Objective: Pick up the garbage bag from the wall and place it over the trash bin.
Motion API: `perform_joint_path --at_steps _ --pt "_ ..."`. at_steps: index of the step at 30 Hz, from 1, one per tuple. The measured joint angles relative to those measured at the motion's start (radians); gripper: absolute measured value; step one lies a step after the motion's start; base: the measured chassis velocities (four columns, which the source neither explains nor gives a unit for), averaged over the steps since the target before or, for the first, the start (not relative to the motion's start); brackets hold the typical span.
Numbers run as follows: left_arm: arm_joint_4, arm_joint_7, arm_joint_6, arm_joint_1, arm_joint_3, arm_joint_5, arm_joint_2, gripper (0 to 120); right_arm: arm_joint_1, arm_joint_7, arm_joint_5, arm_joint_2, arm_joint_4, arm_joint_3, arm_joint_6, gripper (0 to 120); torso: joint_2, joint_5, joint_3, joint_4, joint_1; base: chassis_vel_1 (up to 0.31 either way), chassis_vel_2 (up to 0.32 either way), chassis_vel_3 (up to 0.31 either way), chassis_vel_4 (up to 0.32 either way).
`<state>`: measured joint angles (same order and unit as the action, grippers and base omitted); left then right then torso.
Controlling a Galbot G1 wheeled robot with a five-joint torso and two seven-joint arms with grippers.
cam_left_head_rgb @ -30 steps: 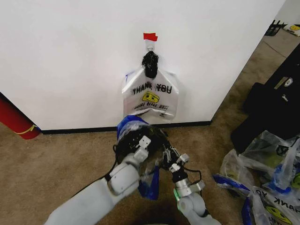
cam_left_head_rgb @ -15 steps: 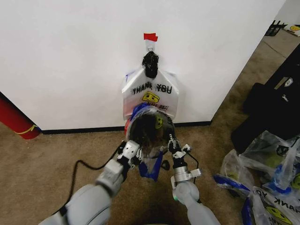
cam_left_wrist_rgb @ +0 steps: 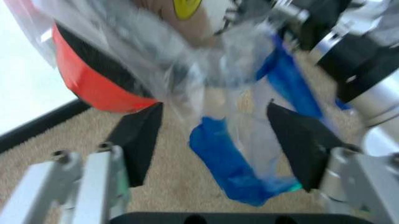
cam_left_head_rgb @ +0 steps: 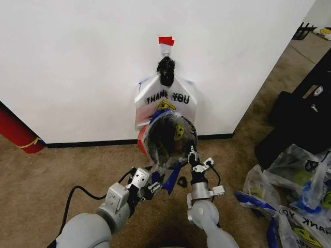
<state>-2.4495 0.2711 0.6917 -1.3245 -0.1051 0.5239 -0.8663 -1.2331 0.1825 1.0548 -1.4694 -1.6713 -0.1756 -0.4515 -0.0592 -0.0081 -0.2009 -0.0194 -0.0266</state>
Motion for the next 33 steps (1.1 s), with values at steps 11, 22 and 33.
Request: perform_joint_path --at_steps 11,22,33 --pt "-0.012 -0.015 0.002 -0.028 0.019 0.015 -0.021 100 -0.005 -0.049 -0.019 -0.018 -0.027 0.003 -0.019 0 0.000 0.0002 0.000 0.0002 0.000 0.000 0.000 0.000 0.000" --pt "0.170 -0.025 -0.071 0.027 0.051 -0.127 -0.065 100 -0.031 -0.146 -0.040 -0.037 -0.113 0.041 -0.006 0 0.000 0.0000 0.000 0.0002 0.000 0.000 0.000 0.000 0.000" --pt "0.364 -0.019 -0.142 0.075 0.047 -0.225 -0.070 100 -0.074 -0.210 -0.045 -0.031 -0.205 0.060 0.021 0 0.000 -0.0001 0.000 0.0001 0.000 0.000 0.000 0.000 0.000"
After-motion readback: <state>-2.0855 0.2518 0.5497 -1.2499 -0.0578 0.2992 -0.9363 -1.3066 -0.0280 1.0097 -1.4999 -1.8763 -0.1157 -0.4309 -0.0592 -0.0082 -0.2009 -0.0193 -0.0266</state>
